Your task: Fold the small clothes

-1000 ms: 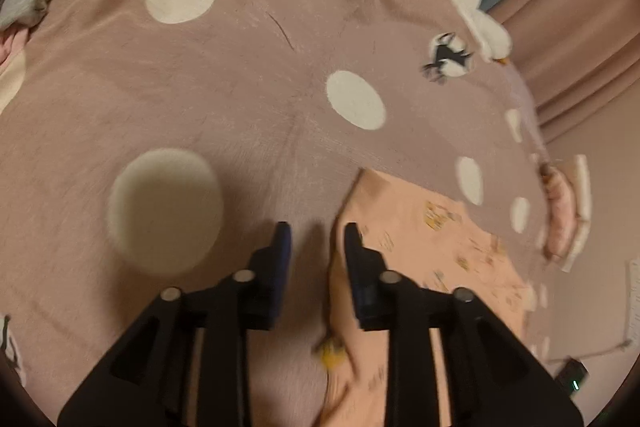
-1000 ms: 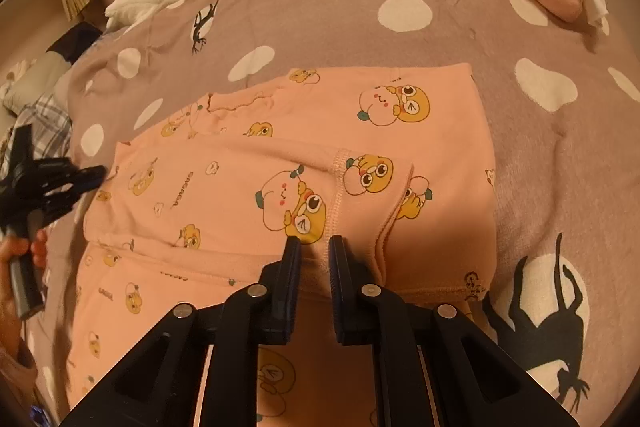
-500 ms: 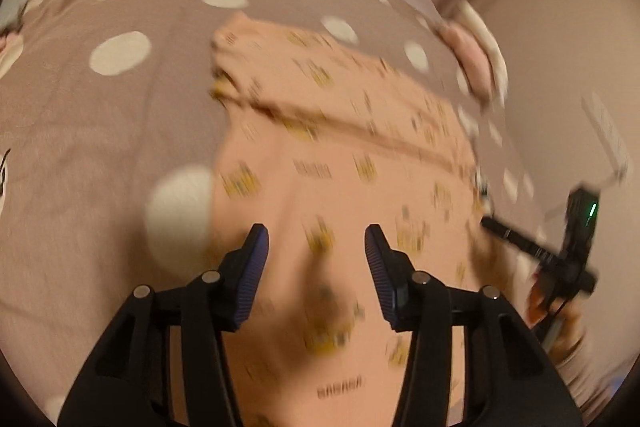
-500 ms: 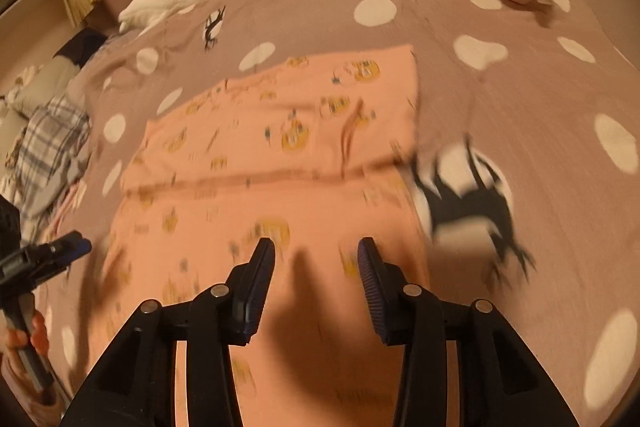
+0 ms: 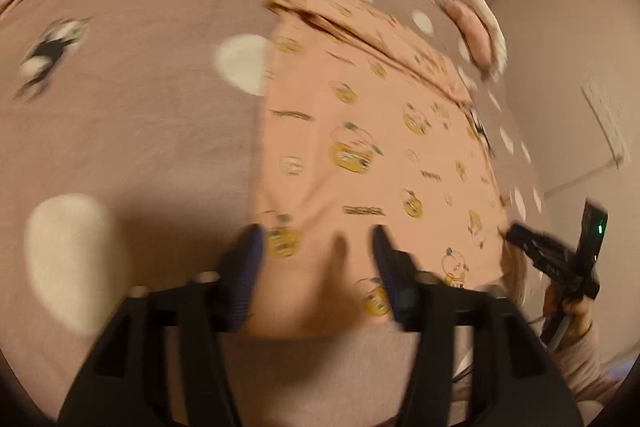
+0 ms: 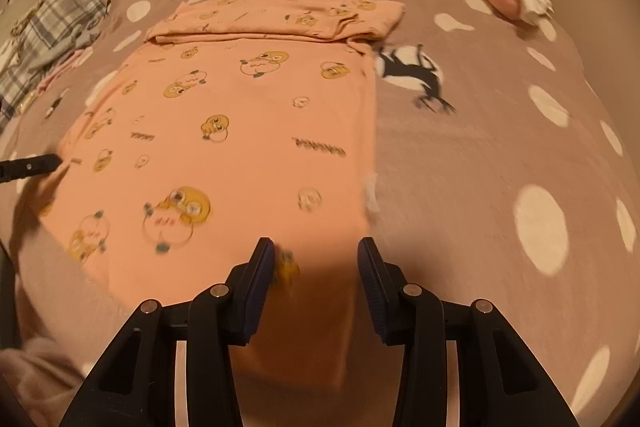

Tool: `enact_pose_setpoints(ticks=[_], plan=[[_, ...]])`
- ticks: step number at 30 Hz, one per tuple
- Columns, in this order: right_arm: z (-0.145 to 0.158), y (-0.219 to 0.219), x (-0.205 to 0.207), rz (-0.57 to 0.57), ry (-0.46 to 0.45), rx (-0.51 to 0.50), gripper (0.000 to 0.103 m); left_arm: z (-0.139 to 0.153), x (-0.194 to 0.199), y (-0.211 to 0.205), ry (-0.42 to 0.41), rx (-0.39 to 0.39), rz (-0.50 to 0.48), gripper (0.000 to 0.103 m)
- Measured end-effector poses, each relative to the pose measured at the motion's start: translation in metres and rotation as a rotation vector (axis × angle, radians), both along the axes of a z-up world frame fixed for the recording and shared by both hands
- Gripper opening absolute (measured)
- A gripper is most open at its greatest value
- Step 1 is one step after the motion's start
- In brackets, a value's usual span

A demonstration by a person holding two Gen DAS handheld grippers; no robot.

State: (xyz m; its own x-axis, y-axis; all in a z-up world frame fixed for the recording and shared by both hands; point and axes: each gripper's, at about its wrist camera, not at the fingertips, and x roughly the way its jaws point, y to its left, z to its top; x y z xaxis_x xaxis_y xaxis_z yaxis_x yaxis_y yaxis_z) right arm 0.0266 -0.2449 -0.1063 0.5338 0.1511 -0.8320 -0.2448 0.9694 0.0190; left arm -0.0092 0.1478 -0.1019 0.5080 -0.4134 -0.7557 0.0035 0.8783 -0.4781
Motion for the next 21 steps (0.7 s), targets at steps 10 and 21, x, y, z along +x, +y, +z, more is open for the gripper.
enact_pose_setpoints(ticks=[10, 21], plan=[[-0.016, -0.06, -0.004, -0.18, 0.158, 0.471, 0.046, -0.01, 0.005, 0.015, 0.061, -0.219, 0.027, 0.078], [-0.028, -0.05, 0.014, -0.146, 0.204, 0.633, 0.046, -0.025, 0.051, 0.011, 0.105, -0.378, -0.002, 0.078]])
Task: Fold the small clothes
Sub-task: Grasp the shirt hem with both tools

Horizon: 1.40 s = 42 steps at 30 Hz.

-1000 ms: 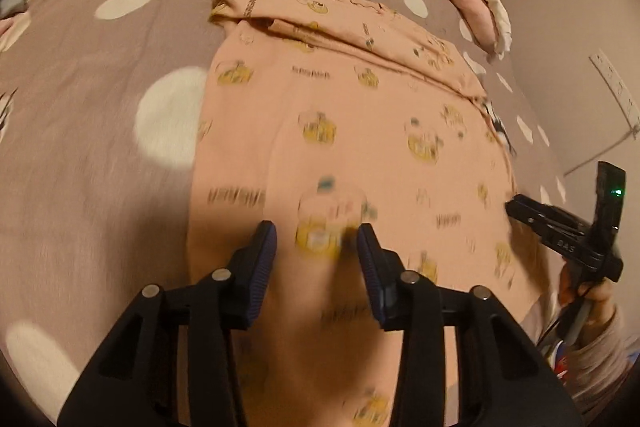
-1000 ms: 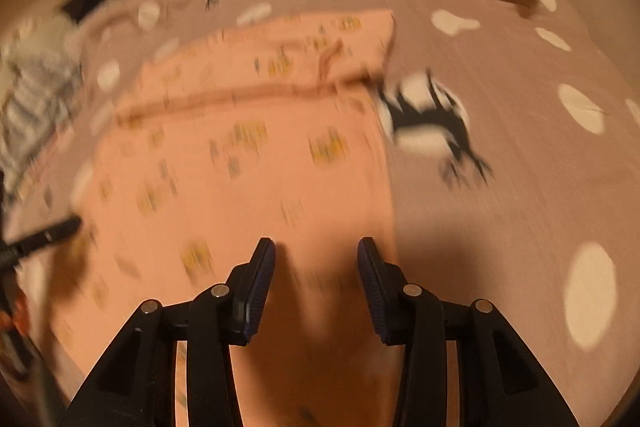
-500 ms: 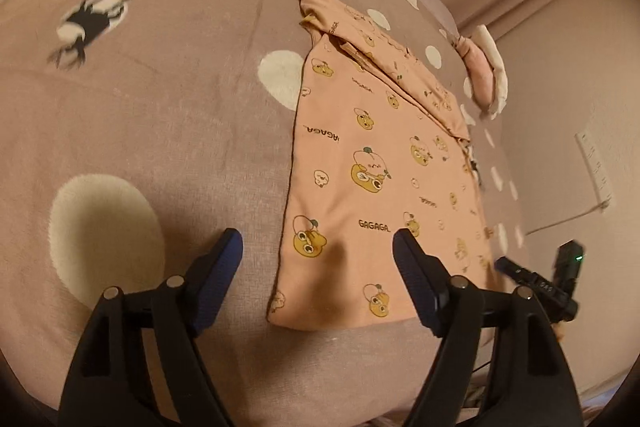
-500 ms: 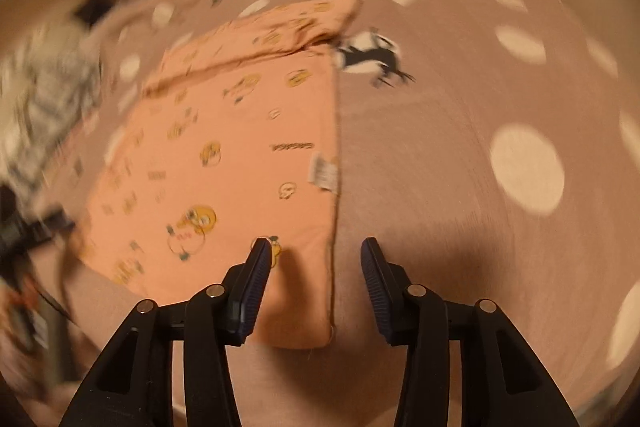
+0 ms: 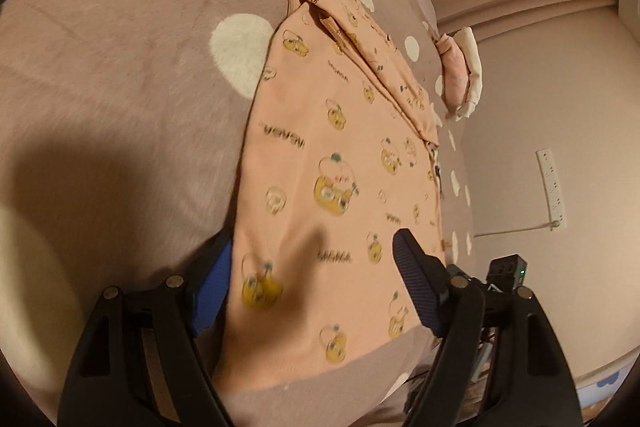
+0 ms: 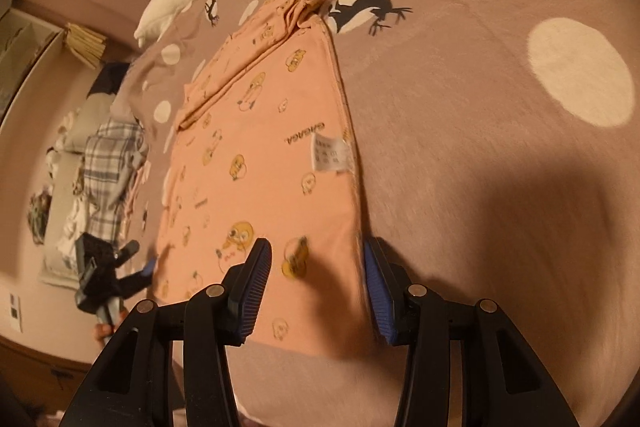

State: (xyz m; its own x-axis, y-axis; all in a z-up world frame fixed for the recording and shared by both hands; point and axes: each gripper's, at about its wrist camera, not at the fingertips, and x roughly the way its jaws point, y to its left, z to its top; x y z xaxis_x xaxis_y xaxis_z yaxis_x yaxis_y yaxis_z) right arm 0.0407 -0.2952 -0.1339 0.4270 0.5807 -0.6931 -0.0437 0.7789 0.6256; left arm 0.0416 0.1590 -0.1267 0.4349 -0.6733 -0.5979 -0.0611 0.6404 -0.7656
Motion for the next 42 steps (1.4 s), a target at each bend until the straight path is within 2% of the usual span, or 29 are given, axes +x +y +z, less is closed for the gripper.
enact_pose_setpoints(ticks=[7, 12, 16, 19, 24, 27, 32, 34, 37, 39, 42], plan=[[-0.003, 0.007, 0.032, 0.005, 0.0, 0.067, 0.046, -0.003, 0.022, 0.0, 0.017, -0.058, -0.007, 0.077], [-0.008, 0.006, 0.042, 0.003, 0.013, 0.128, 0.046, -0.001, 0.016, -0.004, 0.012, -0.036, -0.032, 0.074], [-0.009, 0.001, 0.035, 0.028, 0.032, 0.159, 0.046, -0.003, 0.0, -0.01, 0.015, -0.027, -0.073, 0.068], [-0.011, -0.002, 0.021, 0.052, 0.046, 0.18, 0.046, -0.006, -0.017, -0.014, 0.019, -0.045, -0.099, 0.067], [-0.014, -0.006, -0.001, 0.08, 0.071, 0.209, 0.046, -0.009, -0.037, -0.019, 0.045, -0.067, -0.13, 0.06], [-0.013, -0.007, -0.007, 0.085, 0.075, 0.204, 0.046, -0.011, -0.038, -0.017, 0.052, -0.068, -0.119, 0.052], [-0.014, -0.002, -0.002, 0.066, 0.075, 0.211, 0.046, -0.019, -0.031, -0.008, 0.105, -0.085, -0.053, 0.023], [-0.014, 0.001, -0.001, 0.067, 0.061, 0.199, 0.046, -0.021, -0.032, -0.005, 0.114, -0.095, -0.029, 0.019], [-0.015, 0.001, -0.003, 0.057, 0.05, 0.165, 0.032, -0.022, -0.035, -0.002, 0.115, -0.096, -0.002, 0.009], [-0.017, -0.002, -0.005, 0.041, 0.048, 0.164, 0.017, -0.023, -0.037, 0.001, 0.117, -0.115, 0.015, 0.006], [-0.019, -0.006, -0.008, 0.022, 0.042, 0.172, 0.01, -0.021, -0.038, 0.001, 0.102, -0.168, 0.01, 0.005]])
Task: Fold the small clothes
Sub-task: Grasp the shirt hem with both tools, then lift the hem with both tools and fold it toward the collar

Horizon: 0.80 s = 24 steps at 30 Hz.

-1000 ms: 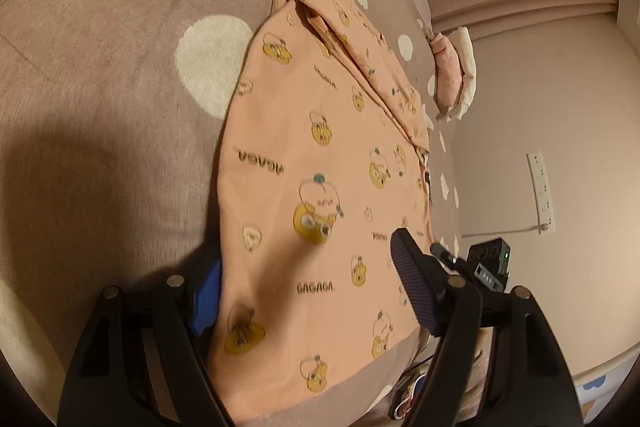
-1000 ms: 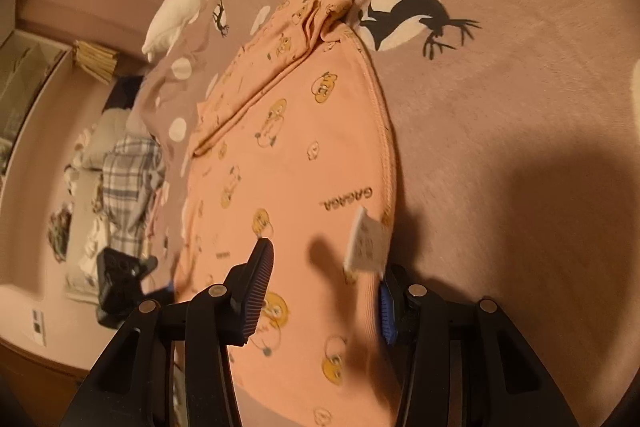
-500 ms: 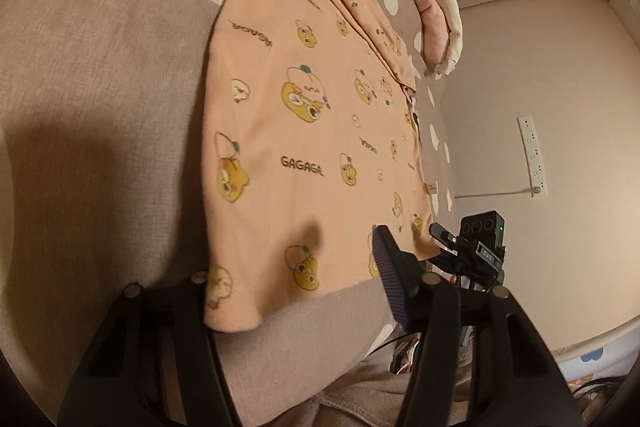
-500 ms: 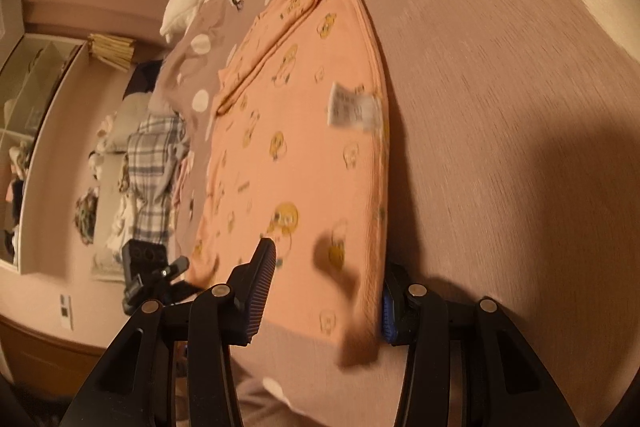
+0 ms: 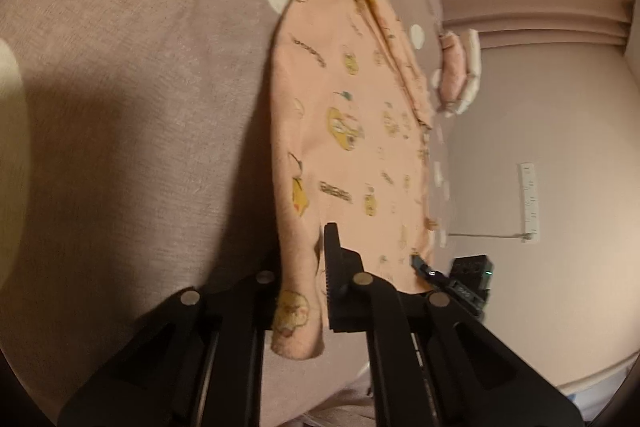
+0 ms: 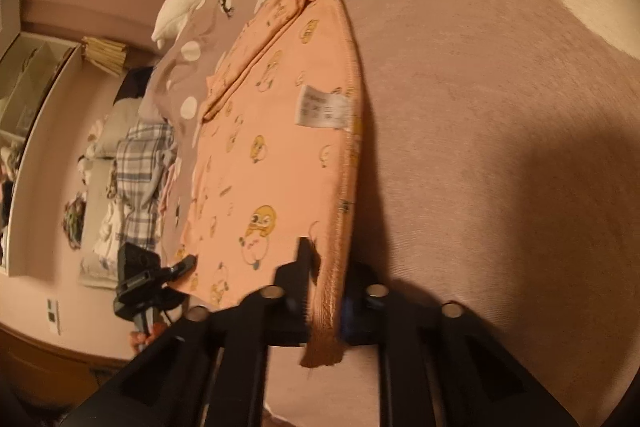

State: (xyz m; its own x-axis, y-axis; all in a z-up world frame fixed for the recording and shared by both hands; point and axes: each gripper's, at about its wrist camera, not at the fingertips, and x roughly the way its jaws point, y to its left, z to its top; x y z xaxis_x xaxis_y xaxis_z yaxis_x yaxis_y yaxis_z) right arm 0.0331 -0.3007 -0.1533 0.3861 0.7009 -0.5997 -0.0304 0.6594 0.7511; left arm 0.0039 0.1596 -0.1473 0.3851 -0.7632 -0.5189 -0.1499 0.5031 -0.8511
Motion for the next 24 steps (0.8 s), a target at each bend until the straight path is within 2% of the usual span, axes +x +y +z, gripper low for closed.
enact_pose_setpoints(ticks=[9, 15, 24], plan=[[0.023, 0.0, 0.001, -0.017, -0.104, 0.149, 0.009, 0.026, 0.011, -0.003, -0.101, -0.105, 0.012, 0.005], [0.036, 0.003, 0.007, -0.023, -0.157, 0.22, 0.009, 0.039, 0.021, -0.006, -0.138, -0.119, 0.016, 0.003], [0.066, 0.005, 0.025, -0.022, -0.263, 0.265, 0.009, 0.065, 0.049, -0.006, -0.216, -0.158, 0.033, 0.003]])
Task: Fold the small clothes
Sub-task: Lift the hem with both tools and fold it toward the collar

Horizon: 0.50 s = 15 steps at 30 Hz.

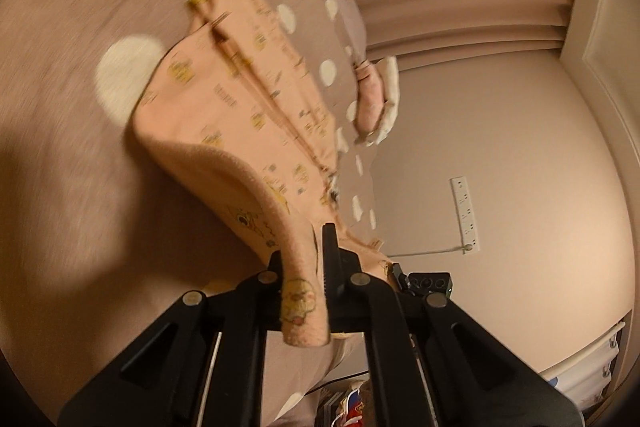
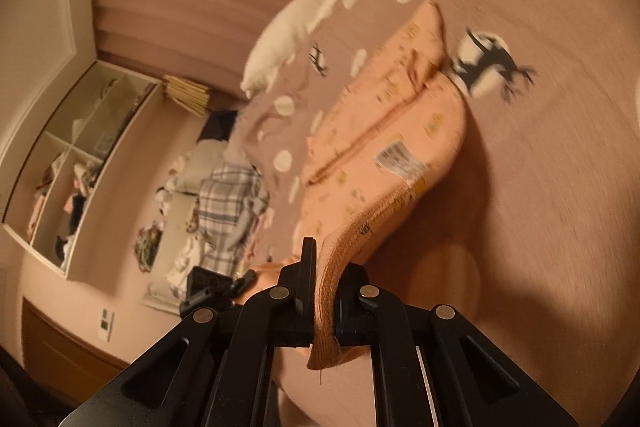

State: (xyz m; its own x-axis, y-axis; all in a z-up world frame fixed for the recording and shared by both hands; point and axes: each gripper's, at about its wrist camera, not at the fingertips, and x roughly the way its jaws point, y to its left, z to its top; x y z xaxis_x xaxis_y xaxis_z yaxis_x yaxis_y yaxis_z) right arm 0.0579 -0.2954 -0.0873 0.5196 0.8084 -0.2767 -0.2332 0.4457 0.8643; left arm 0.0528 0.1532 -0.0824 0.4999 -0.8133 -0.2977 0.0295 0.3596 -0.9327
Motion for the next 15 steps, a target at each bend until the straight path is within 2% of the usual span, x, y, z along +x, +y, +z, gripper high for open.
enact_pose_setpoints(ticks=[7, 15], plan=[[0.025, 0.0, 0.026, -0.032, -0.066, 0.009, 0.009, 0.027, 0.035, -0.001, -0.077, -0.017, 0.018, 0.003], [0.05, -0.003, 0.063, -0.048, -0.125, -0.01, 0.009, 0.044, 0.081, 0.004, -0.115, -0.026, 0.043, 0.003]])
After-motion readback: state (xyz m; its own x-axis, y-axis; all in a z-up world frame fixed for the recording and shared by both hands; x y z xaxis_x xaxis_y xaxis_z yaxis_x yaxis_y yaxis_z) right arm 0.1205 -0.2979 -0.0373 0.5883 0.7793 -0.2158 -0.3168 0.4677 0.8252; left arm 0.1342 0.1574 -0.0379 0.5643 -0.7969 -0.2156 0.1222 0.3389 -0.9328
